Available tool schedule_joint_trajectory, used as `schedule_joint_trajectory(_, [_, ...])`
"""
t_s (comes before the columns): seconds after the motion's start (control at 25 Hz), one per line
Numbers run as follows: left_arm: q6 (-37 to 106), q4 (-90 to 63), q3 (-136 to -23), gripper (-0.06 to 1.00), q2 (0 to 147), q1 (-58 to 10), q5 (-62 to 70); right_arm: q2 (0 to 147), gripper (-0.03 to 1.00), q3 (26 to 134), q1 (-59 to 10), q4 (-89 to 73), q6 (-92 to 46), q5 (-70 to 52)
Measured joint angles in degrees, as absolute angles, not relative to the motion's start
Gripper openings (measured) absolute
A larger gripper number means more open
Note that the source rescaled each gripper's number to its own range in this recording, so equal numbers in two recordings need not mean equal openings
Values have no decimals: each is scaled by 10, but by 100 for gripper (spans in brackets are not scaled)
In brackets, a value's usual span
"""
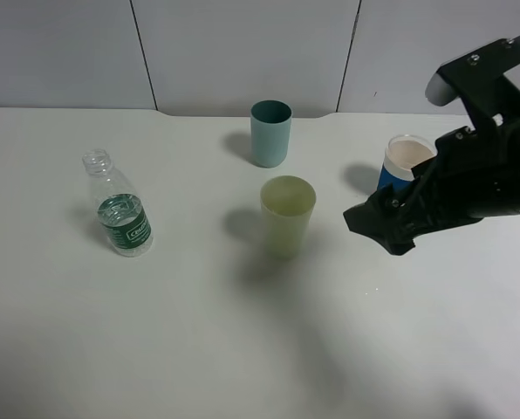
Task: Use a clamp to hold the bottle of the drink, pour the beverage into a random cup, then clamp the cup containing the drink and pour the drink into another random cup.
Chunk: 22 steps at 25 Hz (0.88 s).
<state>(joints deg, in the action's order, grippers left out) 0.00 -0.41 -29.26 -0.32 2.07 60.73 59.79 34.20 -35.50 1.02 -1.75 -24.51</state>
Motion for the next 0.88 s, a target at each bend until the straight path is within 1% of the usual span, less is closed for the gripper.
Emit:
schedule_joint_trajectory(0.36, [0, -4, -293, 100, -3, 21, 607, 671, 100, 342, -355, 10, -15, -245])
schedule_joint_trajectory(0.4, [0, -4, -293, 100, -3, 21, 607, 701, 100, 342, -355, 10, -12, -239])
schedule_joint_trajectory(0.56, [0, -4, -293, 100, -3, 21, 607, 732, 100, 342, -355, 22, -12, -216])
schedule_joint_trajectory(0.64, [0, -4, -293, 100, -3, 21, 607, 751, 100, 328, -355, 31, -12, -173])
schedule_joint_trajectory(0.72, [0, -4, -293, 100, -3, 21, 607, 753, 100, 325, -355, 32, -12, -160])
schedule_joint_trajectory(0.8, [0, -4, -293, 100, -3, 21, 607, 759, 100, 275, -355, 36, -9, -62])
schedule_joint_trajectory(0.88, [0, -4, -293, 100, -3, 21, 607, 760, 100, 258, -355, 36, -7, -20])
